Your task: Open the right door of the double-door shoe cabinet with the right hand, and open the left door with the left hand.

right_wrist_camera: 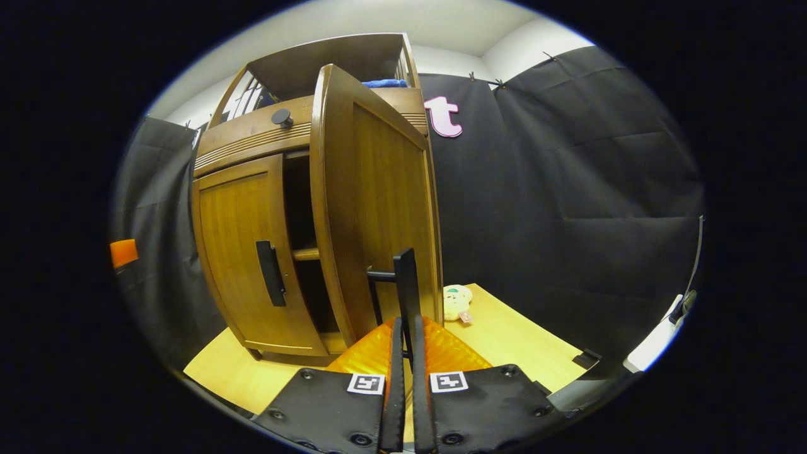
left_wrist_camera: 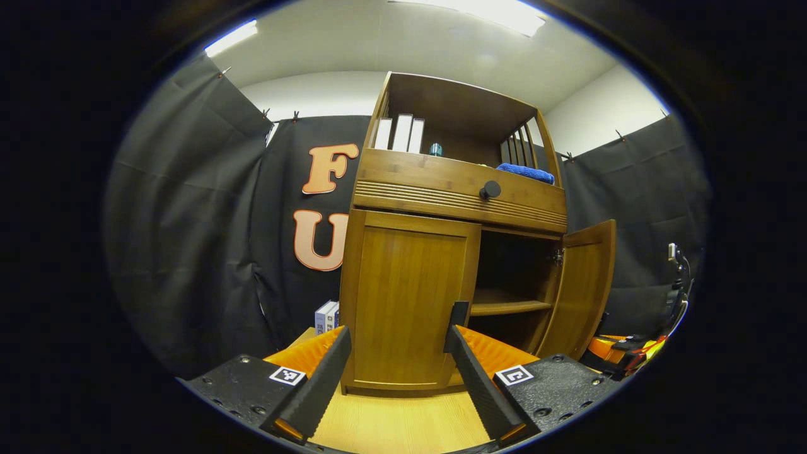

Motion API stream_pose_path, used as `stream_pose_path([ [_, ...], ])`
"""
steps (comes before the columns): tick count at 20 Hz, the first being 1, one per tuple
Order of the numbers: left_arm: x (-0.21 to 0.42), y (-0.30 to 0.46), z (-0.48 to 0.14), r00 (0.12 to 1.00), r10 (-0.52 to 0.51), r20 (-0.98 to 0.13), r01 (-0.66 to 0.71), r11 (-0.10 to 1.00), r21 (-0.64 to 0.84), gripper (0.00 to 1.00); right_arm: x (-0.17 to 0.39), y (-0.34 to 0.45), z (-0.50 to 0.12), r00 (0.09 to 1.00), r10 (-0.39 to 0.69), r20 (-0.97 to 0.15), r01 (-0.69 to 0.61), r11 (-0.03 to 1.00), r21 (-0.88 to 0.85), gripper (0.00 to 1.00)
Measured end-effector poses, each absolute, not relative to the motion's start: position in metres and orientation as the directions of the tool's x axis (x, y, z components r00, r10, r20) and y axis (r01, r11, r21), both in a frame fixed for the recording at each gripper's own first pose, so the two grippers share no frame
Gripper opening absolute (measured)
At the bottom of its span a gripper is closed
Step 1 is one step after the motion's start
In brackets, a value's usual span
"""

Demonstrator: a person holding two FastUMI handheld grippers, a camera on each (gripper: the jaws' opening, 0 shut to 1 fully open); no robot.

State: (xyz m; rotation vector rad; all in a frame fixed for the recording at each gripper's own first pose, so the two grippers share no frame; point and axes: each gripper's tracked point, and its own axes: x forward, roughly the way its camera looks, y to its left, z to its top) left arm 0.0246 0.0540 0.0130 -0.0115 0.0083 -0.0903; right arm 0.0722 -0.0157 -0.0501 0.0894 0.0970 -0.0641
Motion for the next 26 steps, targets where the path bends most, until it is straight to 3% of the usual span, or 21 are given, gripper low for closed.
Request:
stream_pose_path([
  [2, 0.025, 0.051, 0.013, 0.996, -0.085, -0.008, 0.085, 0.996, -0.007, 0.92, 0.068, -0.018, -0.051, 0.993, -0.054, -0.101, 0.063, 0.993, 0.095, 0.13],
  [7, 0.027, 0.041, 0.009, 0.997, -0.069, -0.019, 0.069, 0.998, -0.014, 0.92, 0.058, -0.042, -0.045, 0.994, -0.044, -0.099, 0.055, 0.992, 0.11, 0.13],
  [8, 0.027, 0.038, 0.009, 0.998, -0.067, -0.02, 0.067, 0.998, -0.011, 0.92, 0.057, -0.046, -0.044, 0.995, -0.039, -0.094, 0.049, 0.993, 0.111, 0.08],
  [10, 0.027, 0.031, 0.007, 0.997, -0.068, -0.022, 0.068, 0.998, -0.009, 0.92, 0.054, -0.056, -0.042, 0.994, -0.048, -0.093, 0.058, 0.993, 0.1, 0.12],
  [18, 0.029, -0.011, -0.002, 0.995, -0.092, -0.041, 0.092, 0.996, -0.01, 0.91, 0.044, -0.107, -0.036, 0.995, -0.068, -0.071, 0.074, 0.994, 0.084, 0.04],
  [24, 0.037, -0.042, -0.008, 0.993, -0.104, -0.046, 0.104, 0.995, -0.012, 0.95, 0.041, -0.141, -0.033, 0.995, -0.072, -0.062, 0.077, 0.994, 0.079, 0.08],
  [26, 0.041, -0.049, -0.011, 0.993, -0.106, -0.047, 0.106, 0.994, -0.009, 0.92, 0.041, -0.15, -0.033, 0.995, -0.081, -0.059, 0.086, 0.993, 0.08, 0.08],
])
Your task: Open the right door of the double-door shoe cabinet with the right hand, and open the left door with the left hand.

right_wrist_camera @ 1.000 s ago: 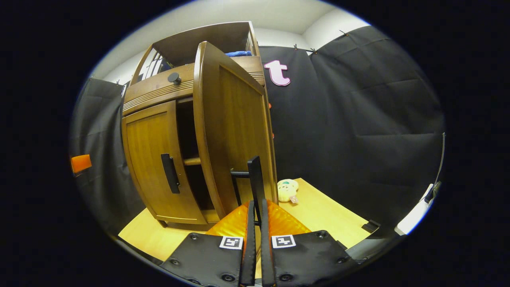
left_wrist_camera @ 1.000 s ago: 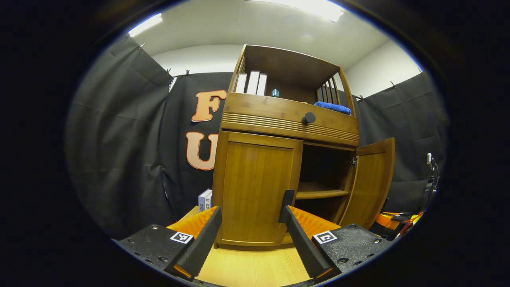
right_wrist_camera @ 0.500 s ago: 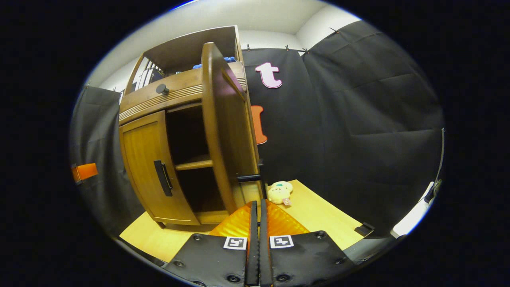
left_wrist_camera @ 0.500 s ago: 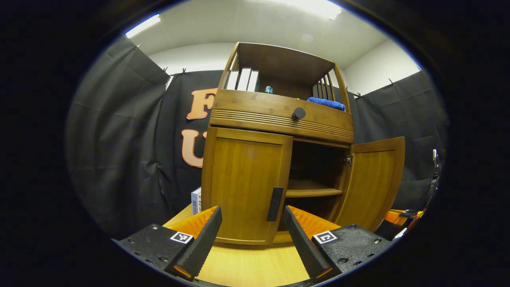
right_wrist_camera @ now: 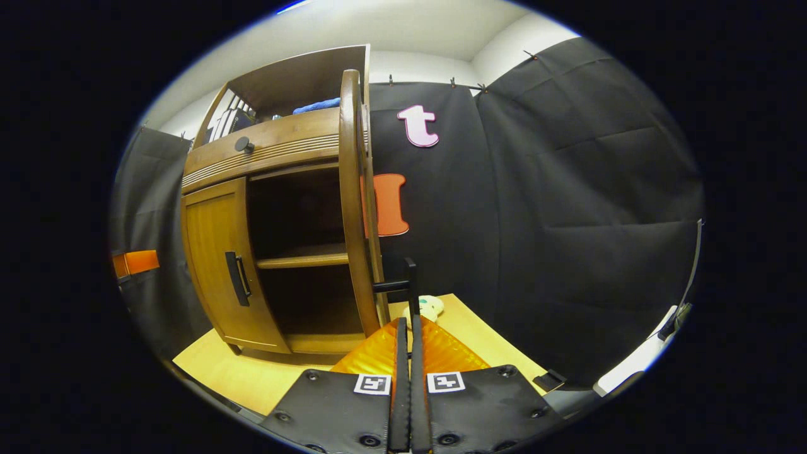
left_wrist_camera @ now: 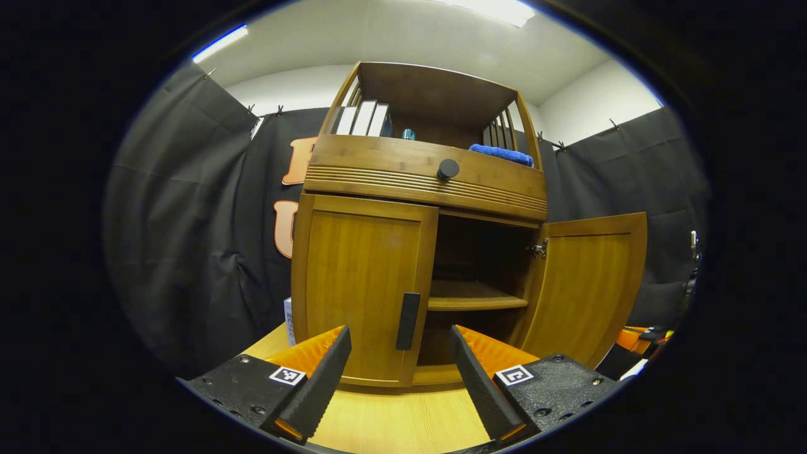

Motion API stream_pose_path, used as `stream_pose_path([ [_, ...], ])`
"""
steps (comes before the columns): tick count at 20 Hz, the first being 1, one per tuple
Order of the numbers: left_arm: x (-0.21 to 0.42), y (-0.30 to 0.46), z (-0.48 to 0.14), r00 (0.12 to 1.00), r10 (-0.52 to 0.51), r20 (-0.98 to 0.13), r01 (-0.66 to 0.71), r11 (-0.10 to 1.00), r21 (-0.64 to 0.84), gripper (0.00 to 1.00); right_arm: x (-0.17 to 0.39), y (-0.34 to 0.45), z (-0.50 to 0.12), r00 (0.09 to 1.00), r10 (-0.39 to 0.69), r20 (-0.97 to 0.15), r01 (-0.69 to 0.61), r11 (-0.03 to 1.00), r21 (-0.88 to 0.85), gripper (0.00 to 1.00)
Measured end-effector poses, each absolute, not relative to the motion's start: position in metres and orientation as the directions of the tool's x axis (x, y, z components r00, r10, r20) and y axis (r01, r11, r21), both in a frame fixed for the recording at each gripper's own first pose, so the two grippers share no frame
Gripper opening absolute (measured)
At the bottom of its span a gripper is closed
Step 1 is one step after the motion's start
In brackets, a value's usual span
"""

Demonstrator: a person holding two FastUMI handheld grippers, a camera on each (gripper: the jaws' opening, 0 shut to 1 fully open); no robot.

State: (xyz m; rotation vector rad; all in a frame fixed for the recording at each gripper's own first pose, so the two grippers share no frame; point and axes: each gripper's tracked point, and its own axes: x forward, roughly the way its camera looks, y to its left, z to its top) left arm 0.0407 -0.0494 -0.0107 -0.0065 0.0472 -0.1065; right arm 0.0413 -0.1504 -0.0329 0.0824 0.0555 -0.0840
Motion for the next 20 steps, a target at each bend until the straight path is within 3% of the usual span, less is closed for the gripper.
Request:
stream_pose_path([
  [2, 0.046, -0.055, -0.012, 0.993, -0.105, -0.047, 0.105, 0.994, -0.008, 0.95, 0.041, -0.163, -0.031, 0.994, -0.093, -0.057, 0.098, 0.992, 0.08, 0.08],
  [7, 0.062, -0.063, -0.017, 0.994, -0.097, -0.042, 0.097, 0.995, 0.006, 0.92, 0.038, -0.177, -0.031, 0.993, -0.1, -0.054, 0.105, 0.99, 0.094, 0.08],
  [16, 0.101, -0.069, -0.05, 0.993, -0.096, -0.064, 0.096, 0.995, -0.001, 0.92, 0.021, -0.21, -0.022, 0.976, -0.213, -0.046, 0.216, 0.974, 0.067, 0.09],
  [17, 0.109, -0.069, -0.055, 0.993, -0.099, -0.066, 0.098, 0.995, -0.008, 0.92, 0.017, -0.215, -0.021, 0.973, -0.227, -0.048, 0.23, 0.97, 0.077, 0.01],
  [18, 0.117, -0.071, -0.056, 0.993, -0.098, -0.068, 0.097, 0.995, -0.009, 0.92, 0.014, -0.219, -0.018, 0.969, -0.241, -0.051, 0.244, 0.966, 0.086, 0.09],
  [20, 0.136, -0.074, -0.055, 0.994, -0.094, -0.061, 0.095, 0.995, 0.006, 0.95, 0.011, -0.222, -0.015, 0.968, -0.244, -0.052, 0.249, 0.963, 0.101, 0.11],
])
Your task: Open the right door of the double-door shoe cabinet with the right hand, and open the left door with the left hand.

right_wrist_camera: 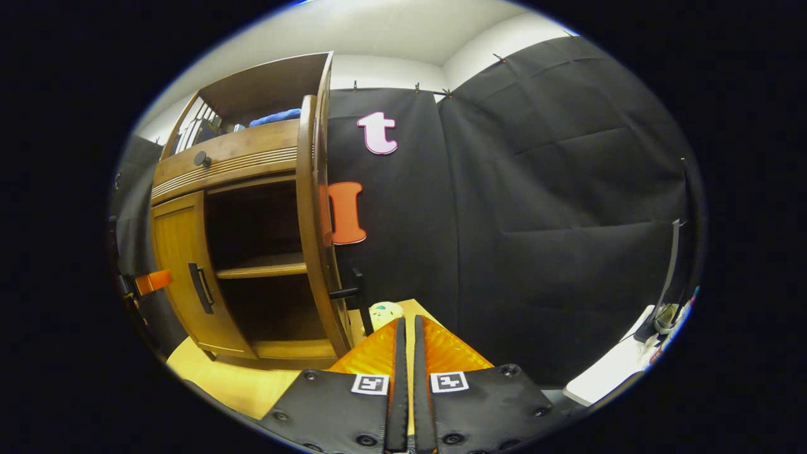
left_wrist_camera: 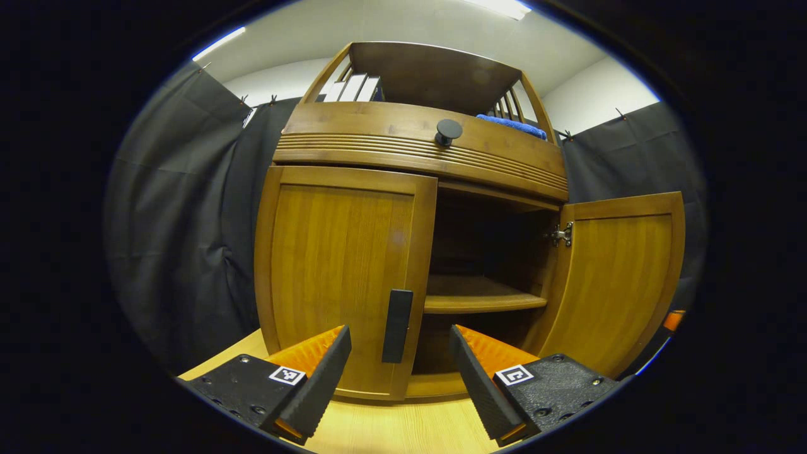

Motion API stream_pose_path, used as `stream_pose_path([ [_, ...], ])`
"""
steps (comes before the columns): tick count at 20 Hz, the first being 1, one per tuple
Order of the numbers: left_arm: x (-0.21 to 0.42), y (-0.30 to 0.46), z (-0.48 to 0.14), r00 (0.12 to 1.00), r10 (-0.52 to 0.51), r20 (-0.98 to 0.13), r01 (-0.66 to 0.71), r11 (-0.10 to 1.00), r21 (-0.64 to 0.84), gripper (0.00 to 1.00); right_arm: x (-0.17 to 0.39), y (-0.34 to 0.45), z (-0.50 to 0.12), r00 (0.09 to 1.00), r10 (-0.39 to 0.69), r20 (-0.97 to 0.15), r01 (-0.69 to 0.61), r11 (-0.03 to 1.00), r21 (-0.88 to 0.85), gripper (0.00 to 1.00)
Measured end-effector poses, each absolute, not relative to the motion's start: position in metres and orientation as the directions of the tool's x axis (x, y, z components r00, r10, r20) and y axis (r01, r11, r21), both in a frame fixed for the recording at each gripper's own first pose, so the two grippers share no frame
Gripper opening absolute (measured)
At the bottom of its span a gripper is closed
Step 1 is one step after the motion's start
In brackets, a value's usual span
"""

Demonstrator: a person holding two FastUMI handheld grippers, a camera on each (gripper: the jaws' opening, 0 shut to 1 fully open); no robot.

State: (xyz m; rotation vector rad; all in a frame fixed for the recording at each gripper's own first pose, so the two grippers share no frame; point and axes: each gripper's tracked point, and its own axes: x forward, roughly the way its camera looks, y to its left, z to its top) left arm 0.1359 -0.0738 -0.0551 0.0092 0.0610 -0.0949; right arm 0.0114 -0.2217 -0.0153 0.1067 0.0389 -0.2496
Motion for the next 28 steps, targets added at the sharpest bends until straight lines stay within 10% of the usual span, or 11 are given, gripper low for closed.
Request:
stream_pose_path([
  [13, 0.21, -0.074, -0.088, 0.994, -0.086, -0.069, 0.087, 0.996, 0.016, 0.92, -0.005, -0.232, 0.002, 0.949, -0.315, -0.026, 0.316, 0.946, 0.077, 0.89],
  [19, 0.236, -0.066, -0.106, 0.994, -0.072, -0.077, 0.077, 0.995, 0.059, 0.98, -0.01, -0.237, 0.001, 0.938, -0.344, -0.035, 0.345, 0.936, 0.072, 0.89],
  [28, 0.252, -0.065, -0.122, 0.991, -0.096, -0.091, 0.101, 0.993, 0.052, 0.8, -0.018, -0.243, 0.003, 0.926, -0.377, -0.035, 0.379, 0.923, 0.062, 0.98],
])
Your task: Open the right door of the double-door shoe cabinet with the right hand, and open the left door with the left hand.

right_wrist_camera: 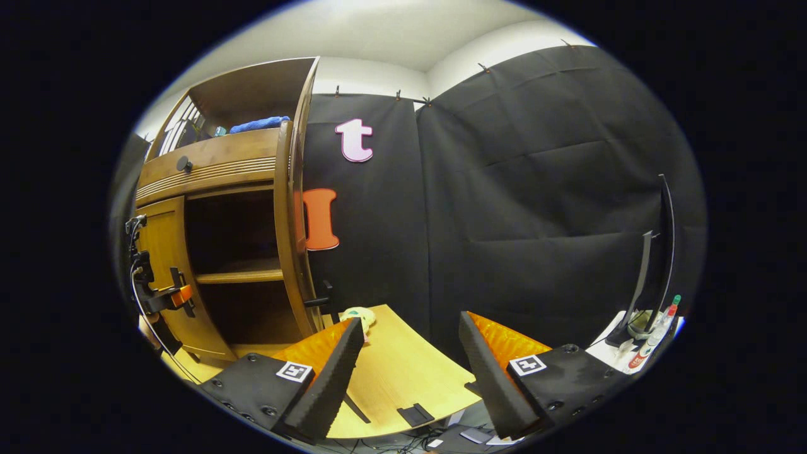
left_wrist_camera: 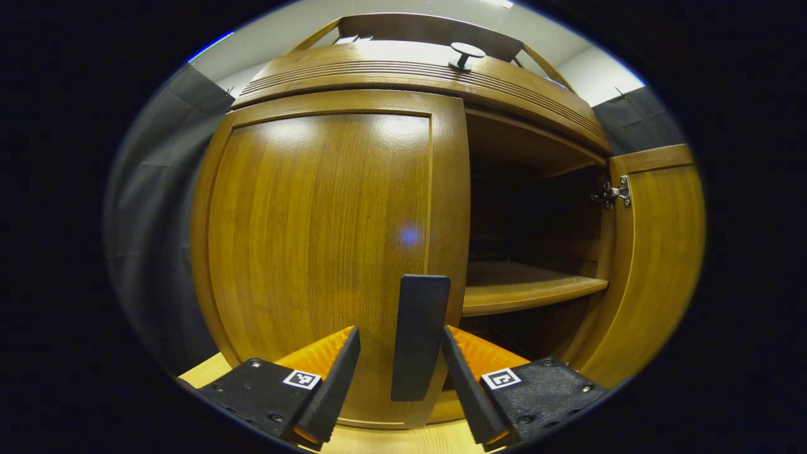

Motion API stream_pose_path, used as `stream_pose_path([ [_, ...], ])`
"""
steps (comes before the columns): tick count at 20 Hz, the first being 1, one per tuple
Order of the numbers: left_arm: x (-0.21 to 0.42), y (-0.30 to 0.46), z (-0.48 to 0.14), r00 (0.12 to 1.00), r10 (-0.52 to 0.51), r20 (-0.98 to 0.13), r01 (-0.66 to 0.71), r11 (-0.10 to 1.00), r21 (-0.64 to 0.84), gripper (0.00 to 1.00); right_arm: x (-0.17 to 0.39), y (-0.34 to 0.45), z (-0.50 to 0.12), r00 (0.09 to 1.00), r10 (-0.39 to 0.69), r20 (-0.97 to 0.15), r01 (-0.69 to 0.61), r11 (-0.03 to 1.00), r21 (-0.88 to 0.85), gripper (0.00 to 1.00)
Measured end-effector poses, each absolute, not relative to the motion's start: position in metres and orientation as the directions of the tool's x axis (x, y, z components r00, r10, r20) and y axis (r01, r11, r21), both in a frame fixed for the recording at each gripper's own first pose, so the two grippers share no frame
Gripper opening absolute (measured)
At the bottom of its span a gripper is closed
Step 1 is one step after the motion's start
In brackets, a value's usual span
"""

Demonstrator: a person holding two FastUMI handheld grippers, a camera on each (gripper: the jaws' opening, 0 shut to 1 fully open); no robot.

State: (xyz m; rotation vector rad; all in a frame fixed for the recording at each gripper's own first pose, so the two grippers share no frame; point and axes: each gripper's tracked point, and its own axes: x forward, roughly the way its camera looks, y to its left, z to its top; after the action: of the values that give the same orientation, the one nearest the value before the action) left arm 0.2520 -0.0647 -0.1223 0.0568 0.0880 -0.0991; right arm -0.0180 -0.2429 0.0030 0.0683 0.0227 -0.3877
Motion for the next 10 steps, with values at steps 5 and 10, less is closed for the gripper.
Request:
stream_pose_path([
  [5, 0.256, -0.068, -0.126, 0.992, -0.085, -0.094, 0.089, 0.995, 0.043, 0.69, -0.021, -0.245, 0.003, 0.923, -0.382, -0.036, 0.384, 0.921, 0.065, 0.89],
  [10, 0.253, -0.078, -0.128, 0.99, -0.105, -0.092, 0.112, 0.991, 0.071, 0.39, -0.022, -0.245, 0.001, 0.924, -0.379, -0.038, 0.381, 0.922, 0.072, 0.89],
])
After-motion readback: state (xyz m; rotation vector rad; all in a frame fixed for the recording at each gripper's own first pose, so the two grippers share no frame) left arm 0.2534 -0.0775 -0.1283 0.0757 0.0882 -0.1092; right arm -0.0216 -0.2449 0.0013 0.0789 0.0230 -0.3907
